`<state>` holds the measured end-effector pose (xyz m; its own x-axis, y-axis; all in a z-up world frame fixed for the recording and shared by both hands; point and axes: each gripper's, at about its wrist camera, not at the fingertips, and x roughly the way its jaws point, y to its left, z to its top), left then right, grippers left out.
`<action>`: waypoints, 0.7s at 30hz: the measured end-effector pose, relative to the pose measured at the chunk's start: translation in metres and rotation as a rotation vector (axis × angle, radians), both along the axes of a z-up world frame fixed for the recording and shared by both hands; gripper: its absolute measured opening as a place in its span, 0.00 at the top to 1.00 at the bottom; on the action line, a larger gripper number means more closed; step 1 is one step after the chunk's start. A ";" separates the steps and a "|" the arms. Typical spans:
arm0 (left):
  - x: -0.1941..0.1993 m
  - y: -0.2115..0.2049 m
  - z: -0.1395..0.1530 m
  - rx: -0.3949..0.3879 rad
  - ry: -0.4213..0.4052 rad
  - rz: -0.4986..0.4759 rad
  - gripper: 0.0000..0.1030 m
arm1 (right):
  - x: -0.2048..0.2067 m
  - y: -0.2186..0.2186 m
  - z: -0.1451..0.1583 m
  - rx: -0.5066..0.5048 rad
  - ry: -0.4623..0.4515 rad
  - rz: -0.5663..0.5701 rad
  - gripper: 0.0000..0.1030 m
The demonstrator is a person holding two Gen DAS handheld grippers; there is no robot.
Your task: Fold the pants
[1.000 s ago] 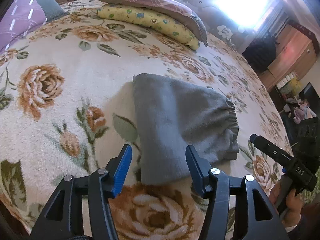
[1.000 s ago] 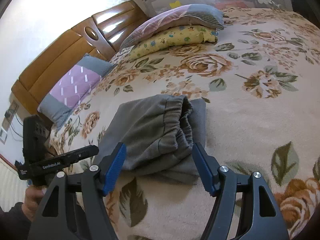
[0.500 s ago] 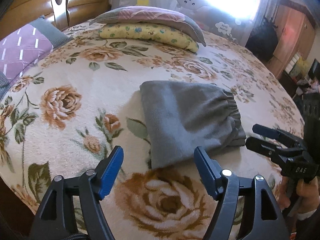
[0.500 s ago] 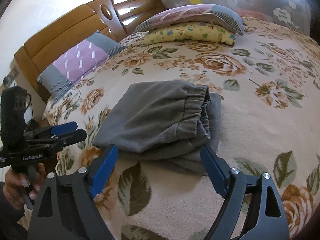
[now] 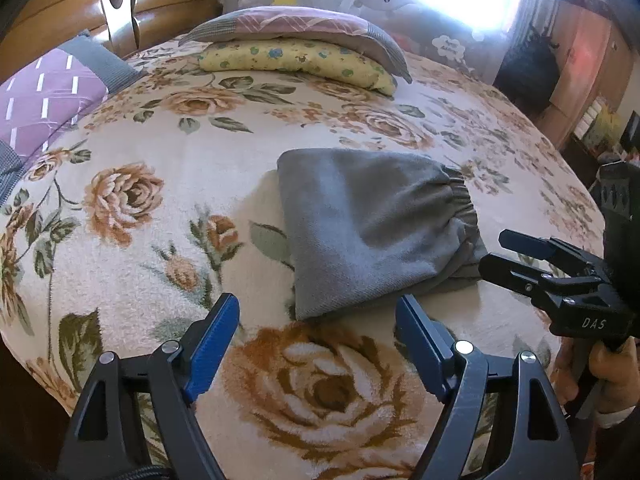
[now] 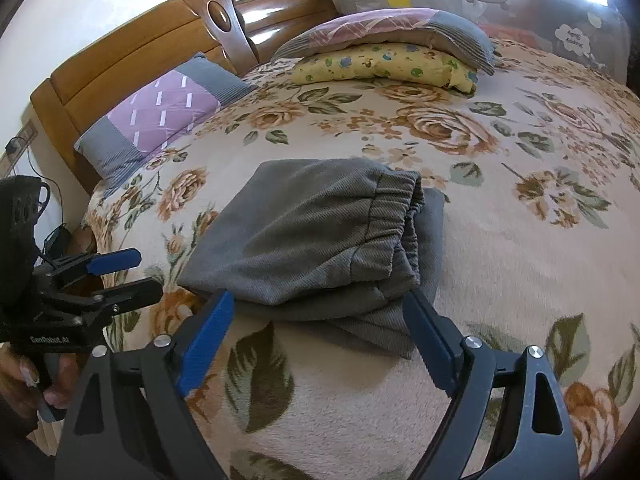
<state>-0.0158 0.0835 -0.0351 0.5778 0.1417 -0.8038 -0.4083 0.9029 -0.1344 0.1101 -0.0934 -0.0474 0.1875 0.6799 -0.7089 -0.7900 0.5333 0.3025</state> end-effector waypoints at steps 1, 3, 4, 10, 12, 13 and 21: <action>0.000 -0.001 0.001 0.005 0.000 0.000 0.21 | -0.001 0.000 0.001 0.000 -0.002 0.003 0.15; 0.000 -0.003 0.003 0.014 0.002 -0.004 0.21 | -0.001 0.001 0.002 0.001 -0.008 0.012 0.15; 0.001 -0.003 0.003 0.015 0.003 -0.006 0.21 | -0.001 0.001 0.003 0.001 -0.009 0.016 0.14; 0.002 -0.005 0.006 0.018 0.007 -0.008 0.20 | -0.002 0.003 0.007 0.001 -0.020 0.030 0.13; 0.002 -0.006 0.006 0.027 0.008 -0.006 0.20 | -0.003 0.004 0.009 0.003 -0.024 0.035 0.12; 0.002 -0.007 0.007 0.029 0.008 -0.006 0.20 | -0.003 0.004 0.009 0.003 -0.025 0.037 0.12; 0.000 -0.007 0.014 0.041 -0.002 0.005 0.19 | -0.006 0.007 0.012 0.002 -0.036 0.056 0.11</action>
<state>-0.0154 0.0763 -0.0207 0.5789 0.1777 -0.7958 -0.4126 0.9056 -0.0979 0.1042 -0.0865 -0.0358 0.1745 0.6915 -0.7010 -0.8289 0.4874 0.2744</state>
